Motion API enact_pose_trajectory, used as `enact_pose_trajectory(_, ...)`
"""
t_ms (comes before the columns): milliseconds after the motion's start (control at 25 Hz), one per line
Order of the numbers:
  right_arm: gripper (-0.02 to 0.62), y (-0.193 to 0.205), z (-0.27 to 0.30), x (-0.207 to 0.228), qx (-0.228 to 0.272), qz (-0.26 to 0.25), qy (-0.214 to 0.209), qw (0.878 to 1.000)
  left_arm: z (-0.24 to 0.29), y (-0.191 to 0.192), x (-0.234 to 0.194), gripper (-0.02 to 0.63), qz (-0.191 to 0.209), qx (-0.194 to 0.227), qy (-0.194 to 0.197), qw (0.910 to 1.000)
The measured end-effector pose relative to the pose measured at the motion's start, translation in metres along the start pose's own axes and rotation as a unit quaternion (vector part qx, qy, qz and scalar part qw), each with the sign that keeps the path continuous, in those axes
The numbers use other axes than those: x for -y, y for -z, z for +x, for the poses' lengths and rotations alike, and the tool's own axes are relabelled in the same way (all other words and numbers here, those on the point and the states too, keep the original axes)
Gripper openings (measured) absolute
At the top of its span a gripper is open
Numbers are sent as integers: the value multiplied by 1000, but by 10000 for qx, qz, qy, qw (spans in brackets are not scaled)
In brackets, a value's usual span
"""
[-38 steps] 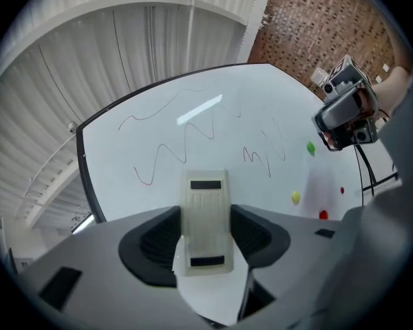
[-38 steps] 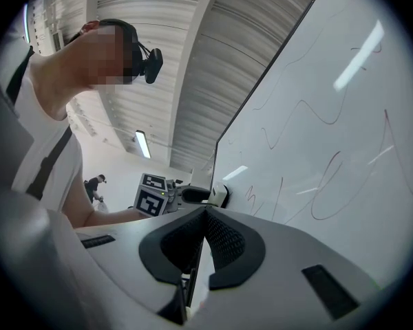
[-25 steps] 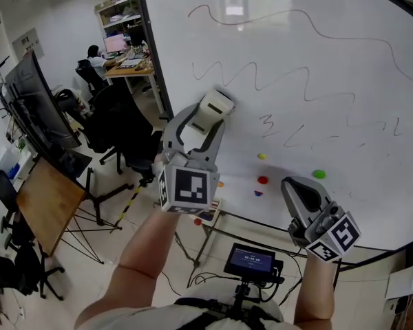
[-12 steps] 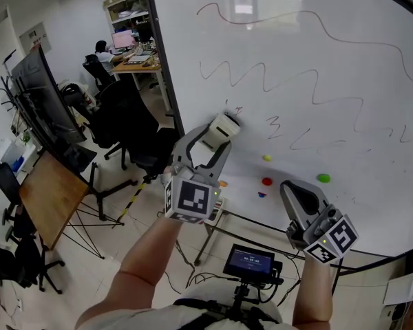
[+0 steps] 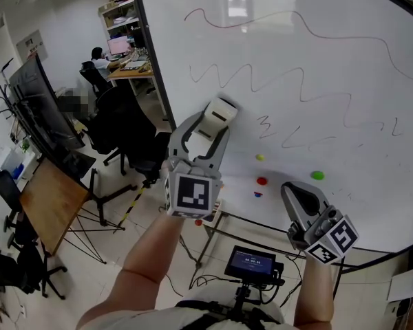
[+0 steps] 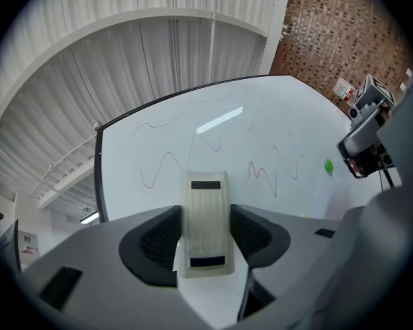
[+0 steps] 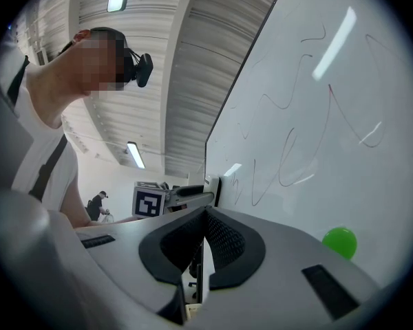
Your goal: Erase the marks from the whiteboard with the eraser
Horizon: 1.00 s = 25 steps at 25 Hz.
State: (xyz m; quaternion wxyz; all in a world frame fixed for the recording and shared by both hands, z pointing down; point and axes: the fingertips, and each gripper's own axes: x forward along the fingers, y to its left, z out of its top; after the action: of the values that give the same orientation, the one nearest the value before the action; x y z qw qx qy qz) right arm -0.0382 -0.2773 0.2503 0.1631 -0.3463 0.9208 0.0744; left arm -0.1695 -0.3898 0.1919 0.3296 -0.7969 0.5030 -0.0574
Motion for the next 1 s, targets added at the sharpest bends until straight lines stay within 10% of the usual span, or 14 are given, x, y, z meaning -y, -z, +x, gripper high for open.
enact_pose_trajectory(280, 2, 7, 8, -4, -23, 78, -136, 9999, -6, 9, 33, 241, -164, 47, 526, 9985)
enact_pose_trajectory(480, 2, 3, 8, -3, 12, 59, -123, 9999, 1, 0, -33, 242, -382, 348, -245, 9984)
enact_pose_trajectory(680, 2, 9, 9, -2, -13, 116, -84, 9999, 0, 1, -30, 242, 427, -121, -461, 9980)
enact_pose_trajectory(1000, 2, 20, 23, -7, -125, 169, -199, 9996, -4, 22, 26, 242, 1243, -457, 770, 9882)
